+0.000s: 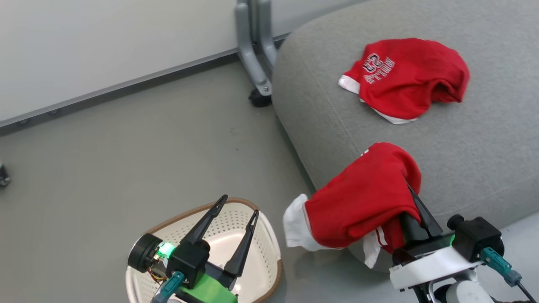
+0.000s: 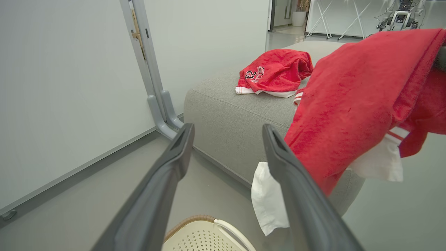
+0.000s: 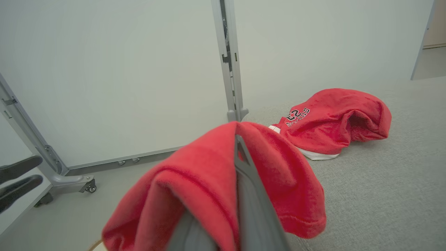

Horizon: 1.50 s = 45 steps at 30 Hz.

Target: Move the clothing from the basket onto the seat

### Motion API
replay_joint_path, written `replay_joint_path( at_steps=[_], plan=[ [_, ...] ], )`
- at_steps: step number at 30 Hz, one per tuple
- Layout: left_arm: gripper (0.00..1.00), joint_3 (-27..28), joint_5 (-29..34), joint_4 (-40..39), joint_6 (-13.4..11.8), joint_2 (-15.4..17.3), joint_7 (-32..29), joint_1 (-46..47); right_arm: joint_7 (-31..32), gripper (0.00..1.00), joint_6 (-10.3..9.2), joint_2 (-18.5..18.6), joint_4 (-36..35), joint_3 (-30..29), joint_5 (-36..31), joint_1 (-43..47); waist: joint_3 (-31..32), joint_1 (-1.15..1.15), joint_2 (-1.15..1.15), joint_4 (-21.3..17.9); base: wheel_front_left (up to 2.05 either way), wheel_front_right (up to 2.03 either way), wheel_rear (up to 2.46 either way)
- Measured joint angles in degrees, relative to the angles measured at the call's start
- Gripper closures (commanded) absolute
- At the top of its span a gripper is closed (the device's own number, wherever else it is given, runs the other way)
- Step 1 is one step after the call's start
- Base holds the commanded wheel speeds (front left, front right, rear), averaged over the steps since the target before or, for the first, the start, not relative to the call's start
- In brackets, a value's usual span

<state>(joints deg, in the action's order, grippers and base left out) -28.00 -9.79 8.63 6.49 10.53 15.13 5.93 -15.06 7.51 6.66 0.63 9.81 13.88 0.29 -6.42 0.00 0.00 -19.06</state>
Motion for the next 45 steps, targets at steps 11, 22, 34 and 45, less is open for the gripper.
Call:
replay_joint_path(
  at_steps=[11,22,34,45],
  plan=[
    [0.0,-1.78,-0.12,-0.81,0.55,0.8,-0.01,1.38,0.0,1.0,-0.02,-1.87,-1.36,-3.76,-0.05,2.02,-3.88,0.0,0.0,-7.51,0.0,0.0,0.0],
    [0.0,-4.19,-0.03,-1.35,0.64,2.71,-0.36,3.88,0.01,1.0,-0.02,-2.54,-1.05,-9.76,0.03,0.07,-9.35,0.0,0.0,-8.24,0.0,0.0,0.0],
    [0.0,-6.24,-0.81,-6.73,0.83,6.25,-2.57,9.84,0.01,1.0,-0.02,0.71,2.27,-17.66,2.91,-21.82,-18.5,0.0,0.0,-4.59,0.0,0.0,0.0],
    [0.0,-7.5,-1.81,-14.21,0.9,11.79,-4.28,16.85,0.0,1.0,-0.02,13.9,14.29,-17.37,5.23,-52.32,-29.36,0.01,0.0,-0.76,0.0,0.0,0.0]
  ],
)
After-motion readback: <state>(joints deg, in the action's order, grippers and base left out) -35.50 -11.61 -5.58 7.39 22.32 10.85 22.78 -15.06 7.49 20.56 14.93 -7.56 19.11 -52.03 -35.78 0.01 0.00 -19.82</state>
